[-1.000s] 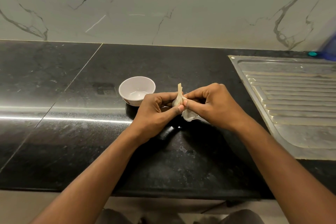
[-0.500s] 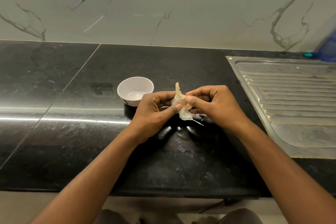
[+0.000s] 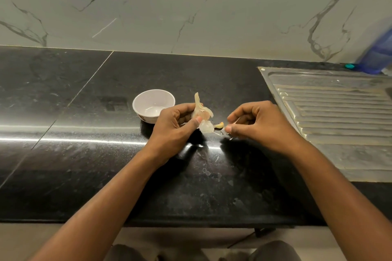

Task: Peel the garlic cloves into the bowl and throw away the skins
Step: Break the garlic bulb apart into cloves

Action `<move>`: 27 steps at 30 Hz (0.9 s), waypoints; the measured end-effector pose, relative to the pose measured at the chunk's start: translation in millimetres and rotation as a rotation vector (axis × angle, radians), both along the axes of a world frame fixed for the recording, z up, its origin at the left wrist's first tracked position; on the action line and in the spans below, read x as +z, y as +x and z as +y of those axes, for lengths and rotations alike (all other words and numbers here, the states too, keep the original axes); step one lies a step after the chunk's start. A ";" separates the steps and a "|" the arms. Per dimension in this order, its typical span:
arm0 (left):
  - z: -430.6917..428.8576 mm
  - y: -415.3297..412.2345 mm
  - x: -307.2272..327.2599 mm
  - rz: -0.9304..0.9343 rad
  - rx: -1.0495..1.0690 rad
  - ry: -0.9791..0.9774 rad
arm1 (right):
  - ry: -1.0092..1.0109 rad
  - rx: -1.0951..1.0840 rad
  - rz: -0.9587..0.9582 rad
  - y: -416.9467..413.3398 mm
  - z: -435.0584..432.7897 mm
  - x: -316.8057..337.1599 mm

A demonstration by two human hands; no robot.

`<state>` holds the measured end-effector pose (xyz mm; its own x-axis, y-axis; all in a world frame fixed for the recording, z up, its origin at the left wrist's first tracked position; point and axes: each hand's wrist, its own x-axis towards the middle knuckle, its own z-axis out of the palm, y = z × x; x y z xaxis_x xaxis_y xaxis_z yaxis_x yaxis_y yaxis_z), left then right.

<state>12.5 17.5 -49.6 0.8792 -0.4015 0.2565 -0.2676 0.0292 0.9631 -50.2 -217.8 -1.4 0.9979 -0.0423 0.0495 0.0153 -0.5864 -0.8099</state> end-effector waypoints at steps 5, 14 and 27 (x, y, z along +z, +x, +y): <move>-0.4 -0.5 1.3 -0.015 0.025 -0.011 | -0.109 0.065 0.090 -4.2 8.1 -4.9; 0.8 -2.2 2.5 0.027 -0.012 0.001 | -0.021 -0.015 -0.061 3.2 18.6 4.4; 3.0 -4.2 3.9 0.042 -0.079 -0.061 | 0.088 0.041 -0.069 17.5 36.6 -2.7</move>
